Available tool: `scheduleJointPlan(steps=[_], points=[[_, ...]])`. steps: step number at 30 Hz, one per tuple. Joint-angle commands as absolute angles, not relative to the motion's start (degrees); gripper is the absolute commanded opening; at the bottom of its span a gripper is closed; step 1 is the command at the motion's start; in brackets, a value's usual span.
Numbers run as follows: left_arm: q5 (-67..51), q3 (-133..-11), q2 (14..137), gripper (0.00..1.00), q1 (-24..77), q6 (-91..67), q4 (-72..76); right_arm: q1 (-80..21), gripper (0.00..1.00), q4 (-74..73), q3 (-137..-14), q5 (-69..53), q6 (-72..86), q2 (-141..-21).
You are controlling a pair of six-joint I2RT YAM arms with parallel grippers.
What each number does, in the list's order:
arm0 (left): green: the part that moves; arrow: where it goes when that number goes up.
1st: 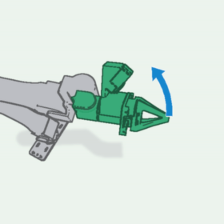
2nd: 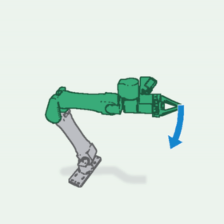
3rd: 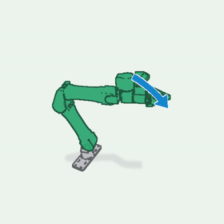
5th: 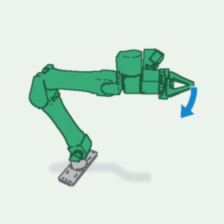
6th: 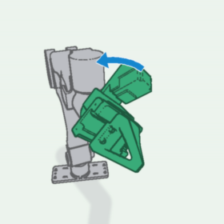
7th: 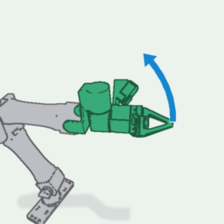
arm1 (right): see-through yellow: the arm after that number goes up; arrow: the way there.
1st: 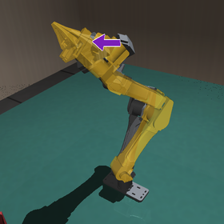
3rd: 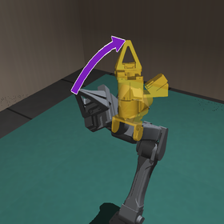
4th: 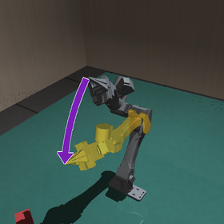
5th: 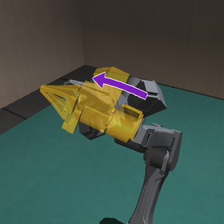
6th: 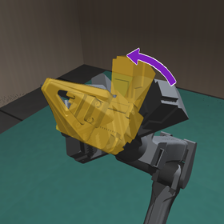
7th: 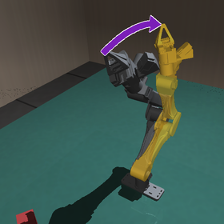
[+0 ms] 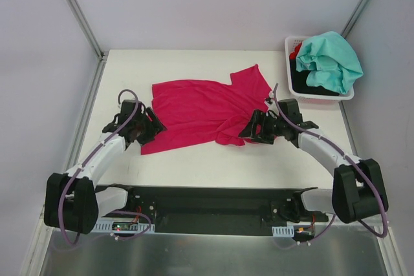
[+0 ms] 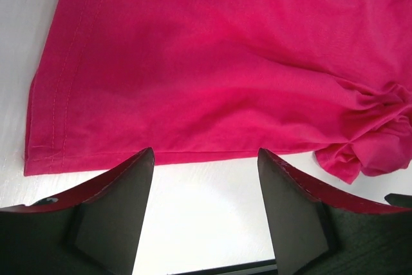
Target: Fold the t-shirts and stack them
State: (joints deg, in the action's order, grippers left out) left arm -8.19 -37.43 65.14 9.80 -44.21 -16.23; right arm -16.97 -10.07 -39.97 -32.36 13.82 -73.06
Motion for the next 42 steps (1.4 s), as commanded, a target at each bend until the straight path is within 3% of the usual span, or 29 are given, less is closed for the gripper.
scheduleJointPlan(steps=[1, 14, 37, 40, 42], points=[[-5.7, -37.6, 66.6, 0.64, 10.3, -45.4, -13.9, -16.1, 0.77, -6.3, -41.7, -34.2, 13.7, -75.0], [-4.1, -37.4, 71.0, 0.64, 10.3, -46.4, -12.0, -14.7, 0.74, 2.5, -38.2, -37.7, 16.2, -83.8], [-4.0, -36.5, 76.1, 0.64, 10.3, -46.3, -9.1, -14.8, 0.70, 7.8, -37.9, -40.3, 17.2, -89.4], [-4.1, -36.8, 77.0, 0.64, 10.3, -46.4, -8.8, -14.7, 0.65, 8.0, -38.1, -40.4, 17.2, -90.0], [-4.3, -36.8, 77.3, 0.64, 10.3, -46.4, -8.7, -14.8, 0.56, 8.3, -38.1, -40.6, 17.5, -90.7]])
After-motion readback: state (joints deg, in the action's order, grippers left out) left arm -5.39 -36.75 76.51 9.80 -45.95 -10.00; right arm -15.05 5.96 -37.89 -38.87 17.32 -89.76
